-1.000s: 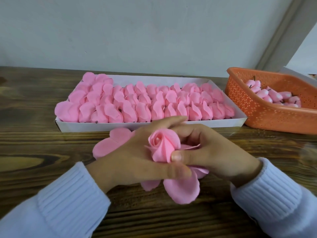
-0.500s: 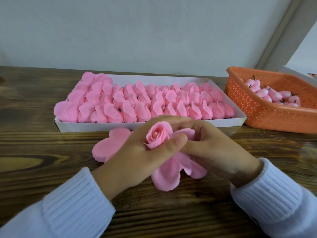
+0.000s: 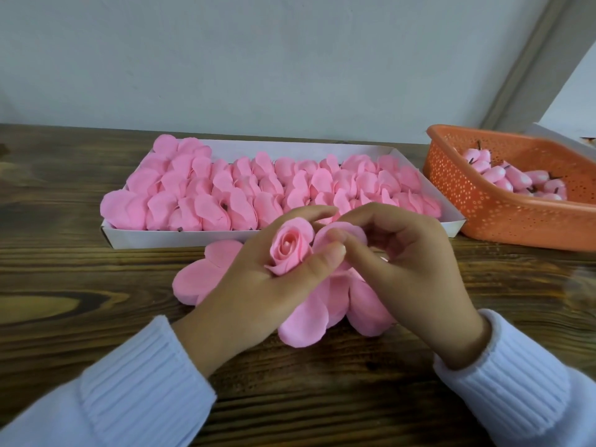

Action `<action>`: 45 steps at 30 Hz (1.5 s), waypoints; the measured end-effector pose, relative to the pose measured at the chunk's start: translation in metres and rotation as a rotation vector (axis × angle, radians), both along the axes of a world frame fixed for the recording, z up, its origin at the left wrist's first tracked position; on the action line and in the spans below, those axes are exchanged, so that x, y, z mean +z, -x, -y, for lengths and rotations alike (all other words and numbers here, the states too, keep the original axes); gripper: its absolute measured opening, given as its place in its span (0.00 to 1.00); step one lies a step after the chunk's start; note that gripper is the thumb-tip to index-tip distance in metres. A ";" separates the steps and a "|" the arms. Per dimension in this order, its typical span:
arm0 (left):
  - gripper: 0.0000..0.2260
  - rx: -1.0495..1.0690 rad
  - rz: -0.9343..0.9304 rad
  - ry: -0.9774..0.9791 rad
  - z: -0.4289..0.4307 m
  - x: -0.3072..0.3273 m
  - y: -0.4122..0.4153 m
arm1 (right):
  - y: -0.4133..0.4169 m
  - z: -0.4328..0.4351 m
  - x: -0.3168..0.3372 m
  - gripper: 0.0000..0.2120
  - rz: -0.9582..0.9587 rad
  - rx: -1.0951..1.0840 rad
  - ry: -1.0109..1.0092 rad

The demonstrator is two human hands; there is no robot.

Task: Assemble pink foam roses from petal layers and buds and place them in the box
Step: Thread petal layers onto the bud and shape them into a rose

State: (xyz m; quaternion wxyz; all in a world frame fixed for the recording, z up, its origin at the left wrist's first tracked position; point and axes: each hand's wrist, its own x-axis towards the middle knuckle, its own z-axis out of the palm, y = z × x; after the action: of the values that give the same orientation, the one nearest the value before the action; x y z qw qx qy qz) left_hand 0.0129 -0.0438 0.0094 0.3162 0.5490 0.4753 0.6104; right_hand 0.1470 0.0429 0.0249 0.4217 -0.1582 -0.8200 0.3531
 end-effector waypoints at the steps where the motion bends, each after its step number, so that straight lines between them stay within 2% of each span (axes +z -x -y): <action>1: 0.14 -0.008 -0.006 0.006 0.000 0.000 0.000 | 0.000 0.001 0.000 0.05 -0.014 -0.010 -0.012; 8: 0.13 -0.044 -0.168 0.037 0.001 0.001 -0.001 | -0.001 0.003 -0.001 0.06 -0.127 -0.012 0.029; 12: 0.11 -0.066 -0.123 0.035 0.002 0.000 -0.001 | -0.001 0.005 0.000 0.08 -0.205 0.061 0.102; 18: 0.06 -0.038 -0.070 0.005 0.001 0.004 -0.003 | 0.000 0.007 0.002 0.08 -0.235 0.180 0.090; 25: 0.03 -0.031 -0.076 0.009 0.002 0.007 -0.003 | -0.001 0.006 0.002 0.11 -0.219 0.190 0.055; 29: 0.06 0.010 -0.140 -0.031 0.000 0.005 0.000 | -0.001 0.003 0.001 0.07 -0.243 0.164 0.078; 32: 0.07 0.039 -0.040 -0.059 -0.001 0.004 0.002 | 0.001 0.001 -0.002 0.06 -0.212 0.153 0.167; 34: 0.15 0.064 0.115 -0.019 -0.002 0.001 0.002 | 0.002 0.001 -0.004 0.09 -0.168 0.194 0.258; 36: 0.22 0.117 0.183 0.051 -0.002 -0.004 0.002 | 0.003 0.003 -0.006 0.10 -0.124 0.243 0.305; 40: 0.13 0.112 0.265 0.108 -0.003 -0.005 -0.003 | 0.008 0.012 -0.011 0.14 -0.109 0.346 0.391; 45: 0.15 0.079 0.269 0.110 -0.003 -0.007 -0.007 | 0.010 0.016 -0.011 0.13 -0.152 0.386 0.567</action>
State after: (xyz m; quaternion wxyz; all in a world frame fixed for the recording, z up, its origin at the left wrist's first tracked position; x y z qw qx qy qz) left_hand 0.0203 -0.0408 0.0023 0.3823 0.4253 0.4824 0.6635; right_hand 0.1368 0.0270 0.0138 0.3465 -0.0841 -0.6704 0.6508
